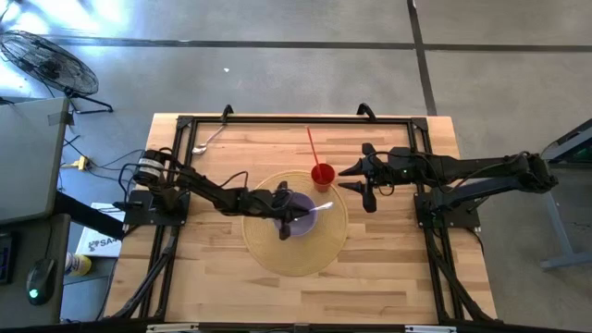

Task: Pick & Place Utensil
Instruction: Put the silver fork into the violet bowl

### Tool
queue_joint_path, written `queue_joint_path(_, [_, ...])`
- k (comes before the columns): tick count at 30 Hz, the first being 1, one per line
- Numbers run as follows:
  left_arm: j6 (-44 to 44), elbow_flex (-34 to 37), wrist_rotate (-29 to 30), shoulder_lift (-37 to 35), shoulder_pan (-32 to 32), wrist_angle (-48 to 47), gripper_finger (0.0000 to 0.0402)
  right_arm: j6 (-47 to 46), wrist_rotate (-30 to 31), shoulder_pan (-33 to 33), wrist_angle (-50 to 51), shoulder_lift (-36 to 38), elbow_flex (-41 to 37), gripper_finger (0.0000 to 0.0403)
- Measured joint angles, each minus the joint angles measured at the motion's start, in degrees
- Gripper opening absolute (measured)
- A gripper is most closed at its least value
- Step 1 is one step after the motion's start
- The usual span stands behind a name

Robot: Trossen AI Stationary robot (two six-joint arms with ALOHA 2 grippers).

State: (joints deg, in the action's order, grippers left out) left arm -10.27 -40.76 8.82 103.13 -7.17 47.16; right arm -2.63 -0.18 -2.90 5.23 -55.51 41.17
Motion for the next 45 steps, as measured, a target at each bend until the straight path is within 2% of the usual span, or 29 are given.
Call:
queue_joint_path(4, [-0.5, 1.45, -1.27, 0.0, 0.02, 3.53, 0.0021, 0.04, 0.0, 0.0, -0.08, 0.0, 0.0, 0.0139])
queue_joint_path(18, [-0.08, 1.49, 1.76, 1.05, 0.04, 2.82, 0.0021, 0.07, -0.01, -0.02, -2.33, 0.0, 0.0, 0.0139])
queue_joint_path(25, [1.01, 1.3, 0.89, 1.05, 0.04, 2.09, 0.0021, 0.07, 0.02, -0.09, -2.36, 0.0, 0.0, 0.0139])
queue_joint_path(32, [1.38, -3.22, -0.35, 1.05, 0.02, -6.71, 0.0021, 0.09, 0.01, -0.07, -2.49, 0.0, 0.0, 0.0139])
queue_joint_path(45, [1.03, -3.45, -0.2, 1.05, 0.04, -9.86, 0.0021, 0.09, 0.02, -0.07, -2.49, 0.0, 0.0, 0.0139])
